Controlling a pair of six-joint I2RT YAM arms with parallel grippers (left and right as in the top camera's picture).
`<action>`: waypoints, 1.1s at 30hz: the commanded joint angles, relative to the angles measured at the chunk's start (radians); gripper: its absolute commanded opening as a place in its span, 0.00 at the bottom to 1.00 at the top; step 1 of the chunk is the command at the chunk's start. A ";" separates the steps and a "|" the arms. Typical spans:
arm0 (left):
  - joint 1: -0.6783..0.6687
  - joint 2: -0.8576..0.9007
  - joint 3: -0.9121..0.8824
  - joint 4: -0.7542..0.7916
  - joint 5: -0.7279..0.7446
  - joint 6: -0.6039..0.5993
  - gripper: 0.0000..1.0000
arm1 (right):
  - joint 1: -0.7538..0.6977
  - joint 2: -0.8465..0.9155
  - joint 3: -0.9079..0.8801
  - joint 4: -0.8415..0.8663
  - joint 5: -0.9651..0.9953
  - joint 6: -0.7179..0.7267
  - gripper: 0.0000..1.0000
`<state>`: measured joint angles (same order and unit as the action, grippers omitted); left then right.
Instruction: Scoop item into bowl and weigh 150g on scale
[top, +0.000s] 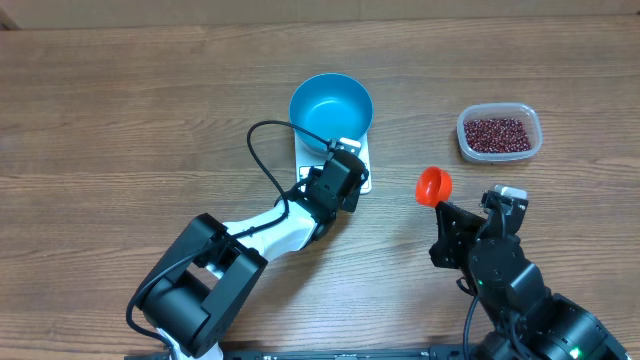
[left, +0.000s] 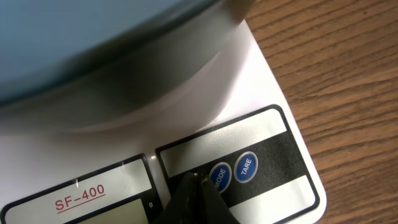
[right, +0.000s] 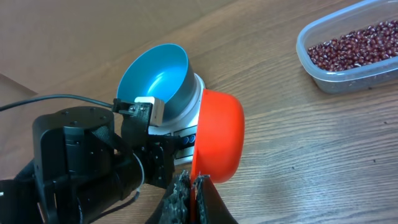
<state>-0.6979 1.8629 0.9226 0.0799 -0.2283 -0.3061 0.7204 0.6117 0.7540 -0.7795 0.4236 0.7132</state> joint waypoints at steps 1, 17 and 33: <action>0.005 0.039 -0.003 -0.016 0.008 0.023 0.04 | -0.005 -0.005 0.021 0.008 0.014 -0.004 0.04; -0.021 -0.463 0.090 -0.507 0.181 0.022 0.13 | -0.005 -0.005 0.021 0.024 0.029 -0.004 0.04; -0.032 -0.780 0.106 -0.713 0.030 0.021 0.04 | -0.005 0.124 0.021 0.236 0.133 -0.005 0.04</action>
<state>-0.7139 0.9844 1.0237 -0.6044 -0.2611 -0.2852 0.7204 0.6922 0.7540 -0.5762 0.5293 0.7128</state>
